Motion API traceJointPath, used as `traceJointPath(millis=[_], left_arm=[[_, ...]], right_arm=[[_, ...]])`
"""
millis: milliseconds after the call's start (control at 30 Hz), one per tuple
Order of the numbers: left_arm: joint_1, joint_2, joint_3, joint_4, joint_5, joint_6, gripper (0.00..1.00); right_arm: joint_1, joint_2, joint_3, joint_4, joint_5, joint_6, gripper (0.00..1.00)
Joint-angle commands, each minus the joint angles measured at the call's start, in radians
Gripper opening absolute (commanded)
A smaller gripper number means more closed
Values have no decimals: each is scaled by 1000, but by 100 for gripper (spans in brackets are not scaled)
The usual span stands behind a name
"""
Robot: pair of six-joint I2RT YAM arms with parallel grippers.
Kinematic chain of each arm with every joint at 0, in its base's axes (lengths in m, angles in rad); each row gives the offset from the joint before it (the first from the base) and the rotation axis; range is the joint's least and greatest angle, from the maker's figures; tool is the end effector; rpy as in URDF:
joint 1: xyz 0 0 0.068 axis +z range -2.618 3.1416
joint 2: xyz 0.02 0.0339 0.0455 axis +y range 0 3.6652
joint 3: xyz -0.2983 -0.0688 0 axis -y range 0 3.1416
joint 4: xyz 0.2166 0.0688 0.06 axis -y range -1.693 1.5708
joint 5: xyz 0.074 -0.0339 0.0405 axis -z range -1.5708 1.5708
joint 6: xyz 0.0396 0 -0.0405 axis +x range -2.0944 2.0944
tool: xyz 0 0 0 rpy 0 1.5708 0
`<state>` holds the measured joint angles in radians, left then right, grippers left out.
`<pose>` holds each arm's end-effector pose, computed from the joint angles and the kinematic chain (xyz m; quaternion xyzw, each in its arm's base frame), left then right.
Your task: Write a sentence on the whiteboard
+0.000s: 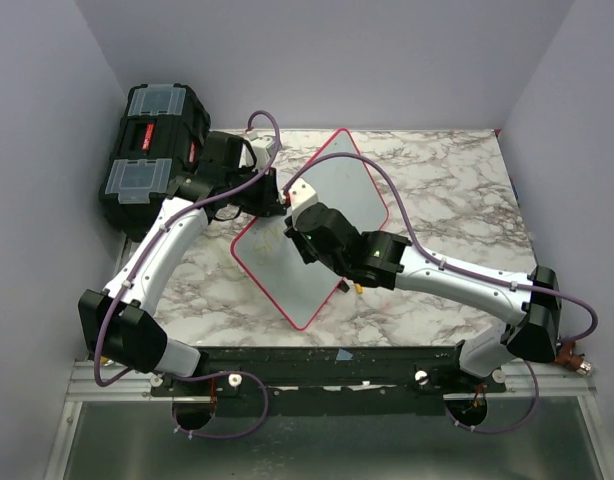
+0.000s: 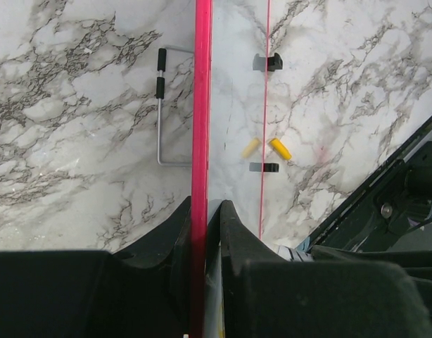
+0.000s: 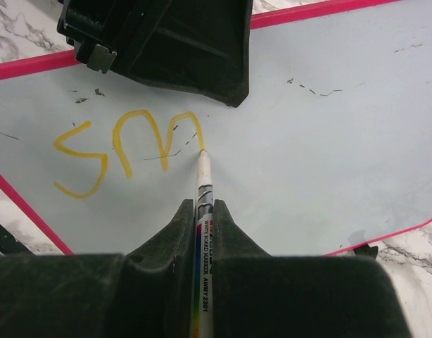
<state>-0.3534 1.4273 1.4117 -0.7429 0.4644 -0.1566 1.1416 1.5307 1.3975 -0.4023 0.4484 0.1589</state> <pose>0.2512 -0.1116 0.3901 0.1783 0.8807 -0.3015 0.3187 0.1509 0.2884 0.3863 -0.3027 0.7989 0.1383 0.5010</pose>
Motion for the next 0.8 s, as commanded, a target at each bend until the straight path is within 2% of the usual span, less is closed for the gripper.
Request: traceJointPath(millis=[0, 400, 767], left_arm=[[-14, 1, 28, -18, -112, 103, 0], [-15, 10, 45, -18, -115, 126, 0], [-14, 1, 46, -23, -115, 126, 0]], right_arm=[[-3, -12, -19, -36, -25, 26, 1], [-15, -120, -8, -50, -21, 80, 1], [-137, -193, -61, -69, -117, 106, 1]])
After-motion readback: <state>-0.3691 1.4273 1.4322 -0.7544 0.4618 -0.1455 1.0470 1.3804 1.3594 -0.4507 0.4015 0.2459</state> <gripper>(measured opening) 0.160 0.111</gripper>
